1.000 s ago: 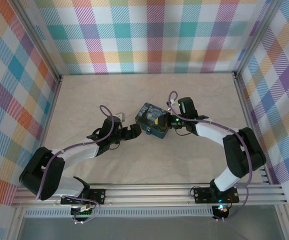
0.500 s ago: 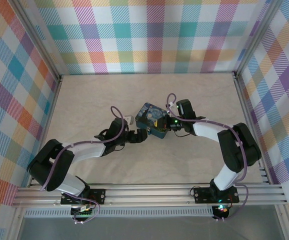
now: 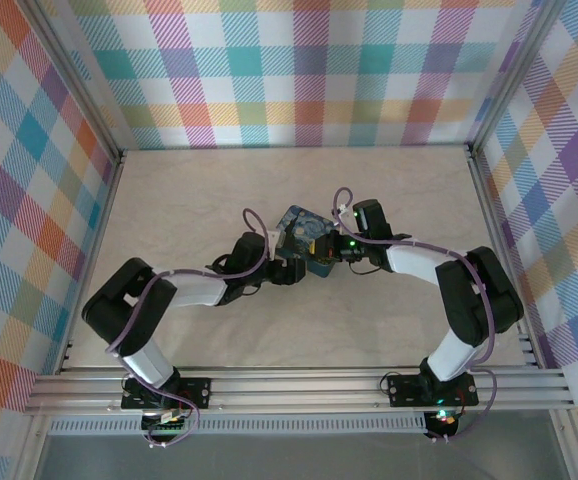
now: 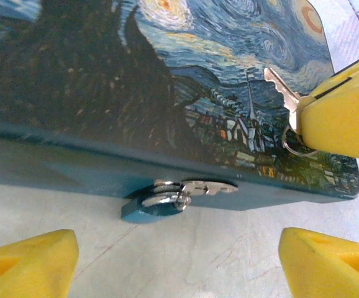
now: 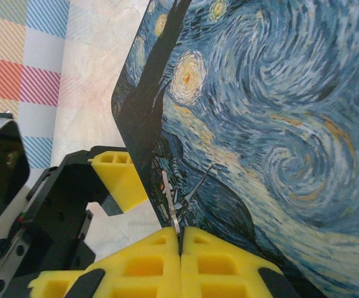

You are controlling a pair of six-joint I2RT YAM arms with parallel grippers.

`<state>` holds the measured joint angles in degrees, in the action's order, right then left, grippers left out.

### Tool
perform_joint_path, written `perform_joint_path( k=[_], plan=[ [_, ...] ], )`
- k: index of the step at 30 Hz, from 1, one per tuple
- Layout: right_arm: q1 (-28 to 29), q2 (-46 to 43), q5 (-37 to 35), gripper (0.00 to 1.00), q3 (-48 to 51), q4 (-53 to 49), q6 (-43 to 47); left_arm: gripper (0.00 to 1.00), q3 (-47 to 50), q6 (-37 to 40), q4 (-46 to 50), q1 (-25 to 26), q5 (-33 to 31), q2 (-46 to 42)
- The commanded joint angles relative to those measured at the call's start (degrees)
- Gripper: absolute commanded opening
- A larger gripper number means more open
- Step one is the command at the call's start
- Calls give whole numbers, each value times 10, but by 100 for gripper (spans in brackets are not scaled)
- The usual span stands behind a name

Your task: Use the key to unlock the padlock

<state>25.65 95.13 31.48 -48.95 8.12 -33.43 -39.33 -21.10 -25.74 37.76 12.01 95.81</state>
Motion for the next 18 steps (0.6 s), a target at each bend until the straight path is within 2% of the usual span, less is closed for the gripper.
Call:
perform_joint_path(
  k=[1,6,18],
  plan=[
    [4,-1,-18,2,21,-34,16,80,-18,14,-44,4,19,24],
    [4,-2,-17,2,23,-32,18,77,-16,14,-71,4,0,47],
    [4,-1,-16,2,23,-33,21,66,-32,16,-81,4,12,86]
  ],
)
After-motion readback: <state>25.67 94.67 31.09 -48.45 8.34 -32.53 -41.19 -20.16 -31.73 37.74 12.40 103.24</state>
